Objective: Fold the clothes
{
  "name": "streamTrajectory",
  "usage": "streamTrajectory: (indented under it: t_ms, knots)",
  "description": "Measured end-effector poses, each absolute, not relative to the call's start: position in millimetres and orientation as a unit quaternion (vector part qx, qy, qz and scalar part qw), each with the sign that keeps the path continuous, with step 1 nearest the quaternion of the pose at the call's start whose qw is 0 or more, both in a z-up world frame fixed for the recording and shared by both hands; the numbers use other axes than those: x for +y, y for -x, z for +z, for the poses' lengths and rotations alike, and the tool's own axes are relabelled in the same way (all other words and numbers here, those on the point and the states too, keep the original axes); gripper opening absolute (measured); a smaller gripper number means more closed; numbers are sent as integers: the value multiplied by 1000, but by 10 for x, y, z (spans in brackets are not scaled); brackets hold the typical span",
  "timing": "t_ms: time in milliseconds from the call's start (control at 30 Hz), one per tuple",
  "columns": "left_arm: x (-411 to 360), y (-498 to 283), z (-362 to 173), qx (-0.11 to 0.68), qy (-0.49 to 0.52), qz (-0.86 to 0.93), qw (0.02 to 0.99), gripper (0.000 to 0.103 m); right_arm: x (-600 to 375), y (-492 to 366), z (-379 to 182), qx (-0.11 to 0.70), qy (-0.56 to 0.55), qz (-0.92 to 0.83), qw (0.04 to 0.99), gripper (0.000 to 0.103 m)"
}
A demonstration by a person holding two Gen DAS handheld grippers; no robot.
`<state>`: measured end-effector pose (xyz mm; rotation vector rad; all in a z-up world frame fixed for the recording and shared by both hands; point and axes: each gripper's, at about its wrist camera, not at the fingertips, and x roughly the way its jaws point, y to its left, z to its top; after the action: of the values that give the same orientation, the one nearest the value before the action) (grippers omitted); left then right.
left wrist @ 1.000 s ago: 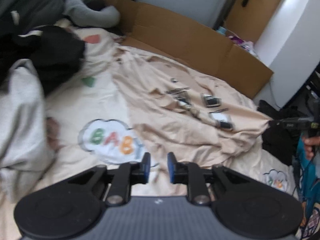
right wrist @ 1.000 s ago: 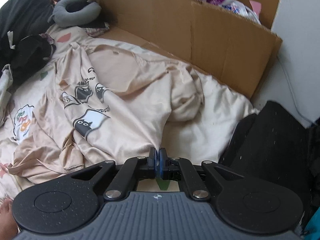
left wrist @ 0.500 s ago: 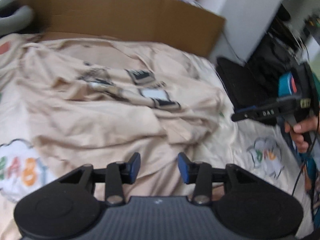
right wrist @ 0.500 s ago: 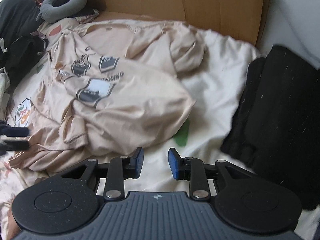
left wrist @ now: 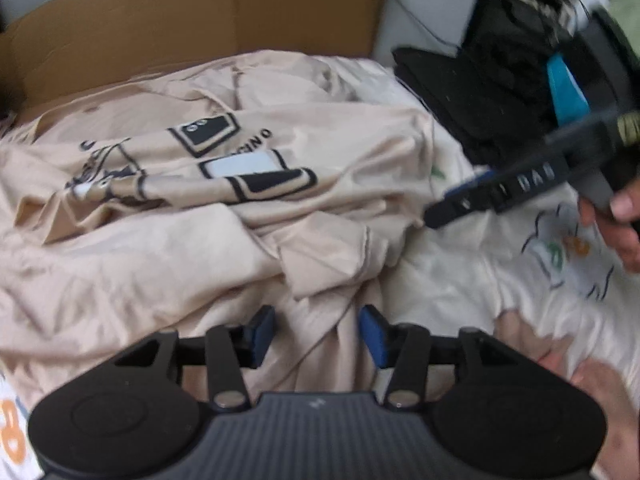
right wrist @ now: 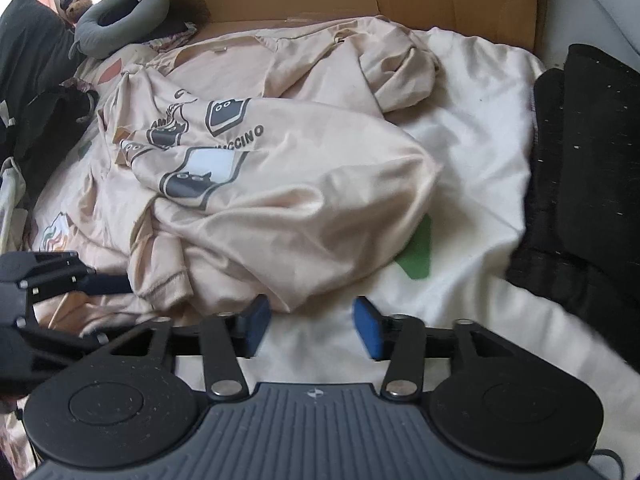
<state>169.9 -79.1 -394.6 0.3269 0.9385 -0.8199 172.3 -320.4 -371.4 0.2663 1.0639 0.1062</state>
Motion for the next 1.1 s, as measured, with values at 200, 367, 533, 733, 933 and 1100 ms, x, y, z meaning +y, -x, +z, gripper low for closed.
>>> streamTrajectory:
  t_ms: [200, 367, 533, 733, 933, 1100]
  knots:
    - [-797, -1764, -3816, 432, -152, -383, 802, 5, -3074, -1858, -3824, 496, -138, 50, 856, 51]
    - [-707, -1768, -3554, 418, -150, -380, 811, 0, -3186, -1870, -3775, 499, -158, 44, 851, 0]
    - [-469, -1780, -3298, 411, -141, -354, 828, 0, -3224, -1790, -3585, 490, -147, 44, 858, 0]
    - [-34, -1801, -2983, 403, -128, -307, 853, 0, -3277, -1705, -3351, 485, -134, 37, 863, 0]
    - [461, -1852, -2630, 387, -100, -252, 881, 0, -3374, -1597, -3090, 481, -121, 25, 868, 0]
    - [808, -1842, -2364, 371, -73, -214, 901, 0, -3495, -1477, -2878, 479, -109, 13, 871, 0]
